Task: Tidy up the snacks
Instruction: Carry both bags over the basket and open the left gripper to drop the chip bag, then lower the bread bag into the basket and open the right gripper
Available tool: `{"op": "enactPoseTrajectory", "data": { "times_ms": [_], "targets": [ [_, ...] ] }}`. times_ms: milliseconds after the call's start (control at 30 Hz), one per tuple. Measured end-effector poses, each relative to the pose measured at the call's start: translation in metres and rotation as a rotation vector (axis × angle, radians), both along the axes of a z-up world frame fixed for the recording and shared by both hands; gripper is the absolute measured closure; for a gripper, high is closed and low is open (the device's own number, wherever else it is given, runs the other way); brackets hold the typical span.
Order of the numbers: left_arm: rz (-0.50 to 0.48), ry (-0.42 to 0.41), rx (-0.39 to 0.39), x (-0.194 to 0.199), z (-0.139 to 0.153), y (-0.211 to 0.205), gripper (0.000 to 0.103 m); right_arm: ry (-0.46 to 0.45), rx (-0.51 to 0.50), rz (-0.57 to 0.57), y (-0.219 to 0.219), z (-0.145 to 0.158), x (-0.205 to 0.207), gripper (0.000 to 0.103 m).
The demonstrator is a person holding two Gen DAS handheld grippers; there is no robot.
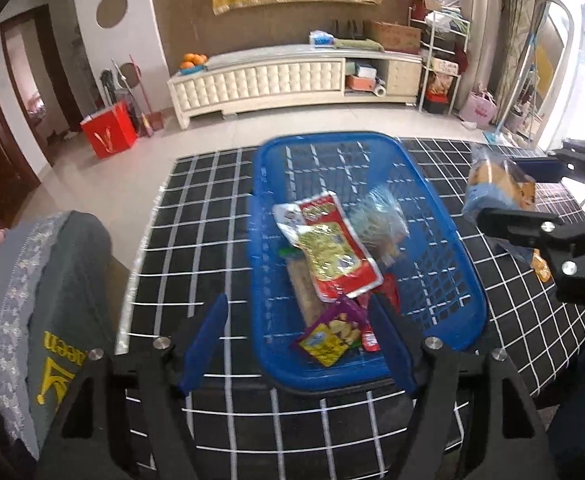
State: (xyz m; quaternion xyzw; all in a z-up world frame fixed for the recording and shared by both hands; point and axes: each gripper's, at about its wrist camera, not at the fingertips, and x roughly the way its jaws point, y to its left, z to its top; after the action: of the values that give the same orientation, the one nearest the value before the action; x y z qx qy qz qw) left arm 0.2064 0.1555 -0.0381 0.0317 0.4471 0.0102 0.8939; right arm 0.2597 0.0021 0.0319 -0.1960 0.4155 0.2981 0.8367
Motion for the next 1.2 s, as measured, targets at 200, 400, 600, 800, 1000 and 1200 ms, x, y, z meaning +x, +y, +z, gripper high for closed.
{"op": "enactPoseTrajectory", "data": {
  "times_ms": [200, 400, 600, 800, 1000, 1200],
  "targets": [
    [0.044, -0.012, 0.008, -0.005, 0.004, 0.018, 0.027, -0.005, -0.070, 0.129, 0.027, -0.002, 0.007, 0.042],
    [0.057, 0.024, -0.004, 0.000, -0.011, 0.026, 0.027, 0.002, -0.161, 0.256, 0.051, -0.022, 0.008, 0.042],
    [0.030, 0.034, -0.008, 0.000, -0.018, 0.024, 0.027, 0.069, -0.234, 0.343, 0.070, -0.052, 0.009, 0.042],
    [0.022, 0.041, -0.010, 0.005, -0.025, 0.022, 0.027, 0.123, -0.290, 0.380, 0.079, -0.072, 0.010, 0.042],
    [0.012, 0.043, -0.026, 0.010, -0.027, 0.019, 0.027, 0.177, -0.298, 0.364, 0.077, -0.085, 0.019, 0.042],
    [0.012, 0.064, -0.031, 0.012, -0.036, 0.018, 0.027, 0.215, -0.277, 0.363, 0.075, -0.091, 0.019, 0.042]
  ]
}}
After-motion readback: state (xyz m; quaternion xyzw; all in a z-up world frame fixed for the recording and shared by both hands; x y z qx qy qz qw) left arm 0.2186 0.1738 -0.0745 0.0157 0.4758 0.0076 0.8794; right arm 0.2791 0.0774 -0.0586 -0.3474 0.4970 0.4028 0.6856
